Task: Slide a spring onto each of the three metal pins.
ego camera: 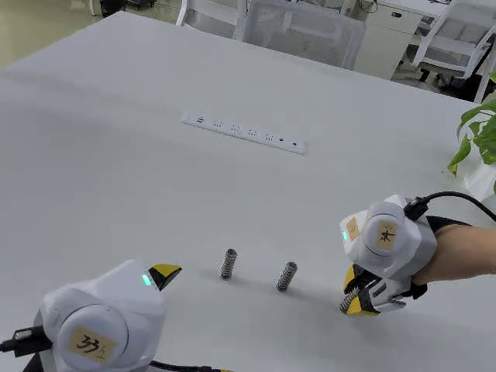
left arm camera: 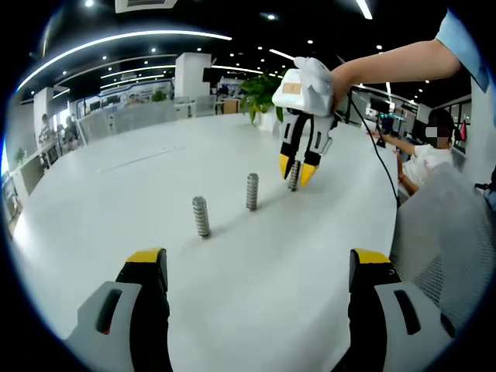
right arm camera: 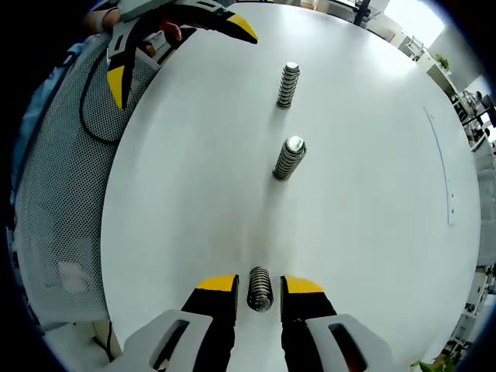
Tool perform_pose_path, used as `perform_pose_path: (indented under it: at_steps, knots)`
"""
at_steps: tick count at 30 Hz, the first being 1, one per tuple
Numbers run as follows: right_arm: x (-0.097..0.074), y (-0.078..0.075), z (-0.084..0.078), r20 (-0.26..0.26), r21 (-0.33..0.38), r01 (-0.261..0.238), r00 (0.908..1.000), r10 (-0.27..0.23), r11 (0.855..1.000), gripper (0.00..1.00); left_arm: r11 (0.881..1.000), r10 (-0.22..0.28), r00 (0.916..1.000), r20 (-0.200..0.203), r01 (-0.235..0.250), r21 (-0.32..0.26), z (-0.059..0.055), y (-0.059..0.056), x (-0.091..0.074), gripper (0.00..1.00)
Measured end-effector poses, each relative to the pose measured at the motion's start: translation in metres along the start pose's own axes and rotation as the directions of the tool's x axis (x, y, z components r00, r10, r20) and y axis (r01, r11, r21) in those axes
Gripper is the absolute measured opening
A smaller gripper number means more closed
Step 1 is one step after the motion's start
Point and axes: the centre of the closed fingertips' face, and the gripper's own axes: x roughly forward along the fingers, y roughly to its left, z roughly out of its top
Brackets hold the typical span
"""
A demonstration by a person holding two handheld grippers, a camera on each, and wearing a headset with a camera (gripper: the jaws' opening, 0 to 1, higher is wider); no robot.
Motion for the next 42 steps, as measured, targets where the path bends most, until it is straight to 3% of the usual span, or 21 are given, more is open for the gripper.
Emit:
perform_pose_path:
  at_steps: [7, 14, 23, 29, 34, 38, 42]
  knots:
    - [-0.001, 0.005, -0.002, 0.016, 0.037, -0.012, 0.9998, 0.012, 0.999, 0.42, 1.000, -0.004, 1.0000, -0.005, 0.004, 0.003, -0.001, -0.002, 0.000, 0.97]
    - [-0.004, 0.004, 0.009, 0.104, 0.072, 0.035, 0.9936, -0.042, 0.997, 0.77, 1.000, -0.008, 1.0000, -0.006, 0.008, 0.010, -0.001, -0.003, 0.000, 0.97]
    - [-0.010, 0.005, 0.020, 0.185, 0.114, 0.085, 0.9771, -0.105, 0.990, 0.99, 1.000, -0.007, 0.9999, -0.014, 0.007, 0.024, -0.002, -0.005, 0.001, 0.98]
    - [-0.012, 0.013, 0.022, 0.220, 0.143, 0.106, 0.9661, -0.136, 0.984, 0.99, 1.000, 0.003, 0.9999, -0.015, -0.003, 0.028, -0.003, -0.003, 0.000, 0.99]
    - [-0.022, 0.014, 0.026, 0.264, 0.168, 0.167, 0.9417, -0.208, 0.972, 0.99, 0.999, 0.015, 0.9998, -0.010, -0.014, 0.035, -0.002, -0.001, 0.000, 0.99]
    - [-0.032, 0.014, 0.034, 0.333, 0.234, 0.190, 0.9057, -0.262, 0.954, 0.99, 0.999, 0.018, 0.9998, -0.008, -0.018, 0.037, -0.001, -0.001, -0.001, 0.99]
    - [-0.041, 0.018, 0.034, 0.363, 0.274, 0.215, 0.8792, -0.308, 0.937, 0.99, 0.999, 0.020, 0.9997, -0.011, -0.020, 0.038, -0.002, 0.000, -0.001, 0.99]
